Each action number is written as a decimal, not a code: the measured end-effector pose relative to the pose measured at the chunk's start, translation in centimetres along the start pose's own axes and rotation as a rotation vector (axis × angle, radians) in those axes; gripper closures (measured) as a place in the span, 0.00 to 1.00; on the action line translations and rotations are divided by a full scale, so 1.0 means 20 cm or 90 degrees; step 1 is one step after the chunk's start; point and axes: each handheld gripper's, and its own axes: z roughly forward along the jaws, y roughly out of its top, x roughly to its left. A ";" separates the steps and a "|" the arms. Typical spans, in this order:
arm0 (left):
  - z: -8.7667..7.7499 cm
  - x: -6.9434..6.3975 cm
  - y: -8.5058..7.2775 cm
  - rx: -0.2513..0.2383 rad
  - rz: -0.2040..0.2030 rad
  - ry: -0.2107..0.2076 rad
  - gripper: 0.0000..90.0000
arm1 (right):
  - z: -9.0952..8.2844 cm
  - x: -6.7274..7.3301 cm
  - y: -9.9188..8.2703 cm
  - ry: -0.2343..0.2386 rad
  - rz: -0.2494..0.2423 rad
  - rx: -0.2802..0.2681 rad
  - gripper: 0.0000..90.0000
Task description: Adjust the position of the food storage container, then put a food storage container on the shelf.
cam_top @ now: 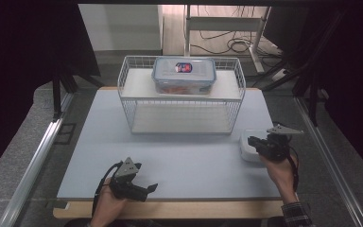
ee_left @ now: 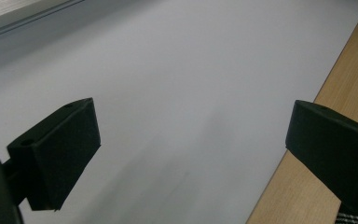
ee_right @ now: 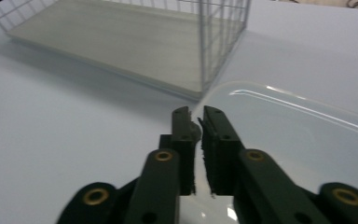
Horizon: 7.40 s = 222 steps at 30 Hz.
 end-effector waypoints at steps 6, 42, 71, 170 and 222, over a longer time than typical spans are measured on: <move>0.00 0.00 0.00 0.001 -0.002 -0.001 0.03 | 0.00 -0.09 0.02 -0.042 0.004 0.000 1.00; 0.02 0.01 -0.01 0.020 -0.007 -0.006 0.03 | 0.06 -0.33 -0.05 -0.137 0.033 0.045 0.99; 0.02 0.00 -0.01 0.025 -0.003 -0.006 0.03 | 0.21 0.27 -0.03 0.084 -0.066 0.087 0.98; 0.37 0.12 0.36 0.038 -0.093 -0.149 0.09 | 0.38 0.62 0.02 0.239 -0.042 0.128 0.21; 0.08 0.08 0.41 -0.105 -0.116 -0.021 0.87 | 0.14 0.70 0.11 0.154 -0.036 -0.031 0.87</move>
